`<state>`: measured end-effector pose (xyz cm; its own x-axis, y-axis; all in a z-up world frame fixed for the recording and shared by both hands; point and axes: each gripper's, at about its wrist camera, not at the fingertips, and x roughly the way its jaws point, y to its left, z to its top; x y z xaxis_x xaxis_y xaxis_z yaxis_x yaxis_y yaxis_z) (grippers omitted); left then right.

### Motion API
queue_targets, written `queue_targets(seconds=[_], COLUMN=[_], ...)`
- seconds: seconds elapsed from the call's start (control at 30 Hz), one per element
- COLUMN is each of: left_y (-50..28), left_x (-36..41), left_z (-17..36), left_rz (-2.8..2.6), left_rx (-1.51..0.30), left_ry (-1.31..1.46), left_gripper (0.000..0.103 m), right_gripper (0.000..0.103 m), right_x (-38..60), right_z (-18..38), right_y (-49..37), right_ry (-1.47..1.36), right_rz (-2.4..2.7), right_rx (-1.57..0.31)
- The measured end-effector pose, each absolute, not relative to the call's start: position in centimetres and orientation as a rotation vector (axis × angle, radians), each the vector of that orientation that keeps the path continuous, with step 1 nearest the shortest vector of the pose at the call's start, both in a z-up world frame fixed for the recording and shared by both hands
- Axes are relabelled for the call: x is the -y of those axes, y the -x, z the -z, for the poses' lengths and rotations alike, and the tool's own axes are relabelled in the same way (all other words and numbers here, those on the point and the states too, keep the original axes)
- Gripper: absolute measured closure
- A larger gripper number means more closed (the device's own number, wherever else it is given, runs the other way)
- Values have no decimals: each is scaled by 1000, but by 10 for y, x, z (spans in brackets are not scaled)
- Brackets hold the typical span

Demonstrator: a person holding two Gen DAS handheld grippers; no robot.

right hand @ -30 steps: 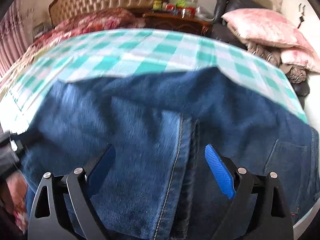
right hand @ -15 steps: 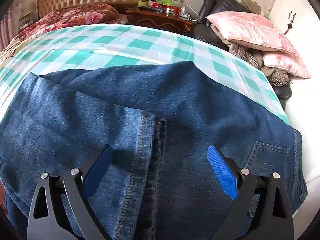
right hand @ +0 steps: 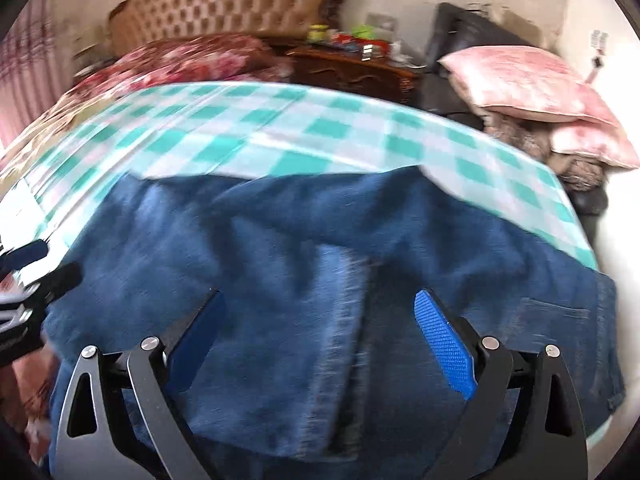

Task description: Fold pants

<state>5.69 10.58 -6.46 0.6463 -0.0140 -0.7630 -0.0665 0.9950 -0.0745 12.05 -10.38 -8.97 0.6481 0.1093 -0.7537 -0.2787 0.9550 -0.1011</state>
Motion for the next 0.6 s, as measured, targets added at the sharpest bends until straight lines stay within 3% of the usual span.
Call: queue_targets(seconds=[0.1,0.3,0.6], left_y=[-58,-63,-122], left_x=[-105,-144,-108], left_z=[72,93,65], left_rz=[13,-140,69], left_rx=[-894,-970,-893], left_ry=[99,121,46], left_gripper=[48,58,58], right_gripper=[12,12,12], right_x=[97,115,136], right_z=[101,124,124], right_y=[-118,-114,-100], right_ry=[246,230,219], right_rz=[-239,-214,-180], right_rx=[-871,-950,-966])
